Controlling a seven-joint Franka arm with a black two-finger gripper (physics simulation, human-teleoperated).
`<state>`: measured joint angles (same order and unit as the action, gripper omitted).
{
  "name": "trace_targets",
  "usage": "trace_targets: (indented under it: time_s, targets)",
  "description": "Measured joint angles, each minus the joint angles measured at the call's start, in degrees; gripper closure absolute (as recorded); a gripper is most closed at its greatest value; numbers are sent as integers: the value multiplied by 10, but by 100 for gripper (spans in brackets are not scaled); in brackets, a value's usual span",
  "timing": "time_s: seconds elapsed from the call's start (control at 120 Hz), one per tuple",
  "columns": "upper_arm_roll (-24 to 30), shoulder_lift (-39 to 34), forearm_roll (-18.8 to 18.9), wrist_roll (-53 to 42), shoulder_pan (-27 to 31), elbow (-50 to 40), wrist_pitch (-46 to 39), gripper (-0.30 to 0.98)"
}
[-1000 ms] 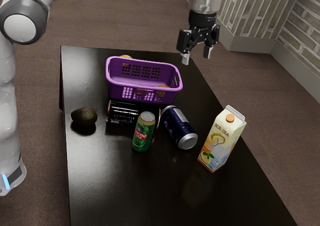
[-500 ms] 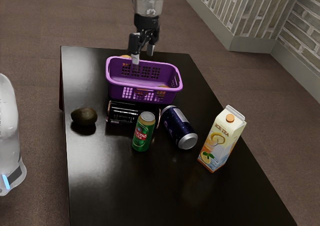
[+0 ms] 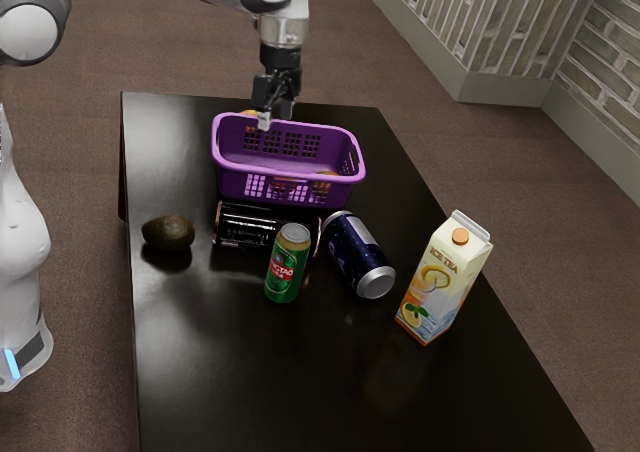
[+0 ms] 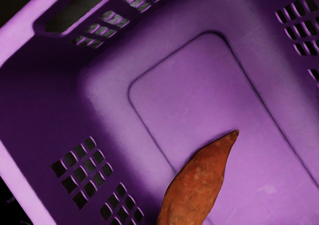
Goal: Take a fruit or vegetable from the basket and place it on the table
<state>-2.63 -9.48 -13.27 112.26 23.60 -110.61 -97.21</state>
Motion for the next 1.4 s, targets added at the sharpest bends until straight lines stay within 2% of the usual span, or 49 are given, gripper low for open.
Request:
trace_targets:
  time_s: [0.292,0.458,0.55,0.65,0.917,1.058,1.183,1.4]
  targets:
    - [1,56,3,-250,0,2,-34,0]
    - [10,109,4,-361,9,50,-64,0]
    - [24,110,4,-410,19,50,-78,0]
    - [47,89,3,-455,35,4,-106,0]
    - [63,95,-1,-542,22,-32,-164,0]
    - [62,58,-4,-571,12,-78,-182,0]
    - [60,42,-8,-589,34,-96,-194,0]
    - [59,42,-55,-569,34,-100,-202,0]
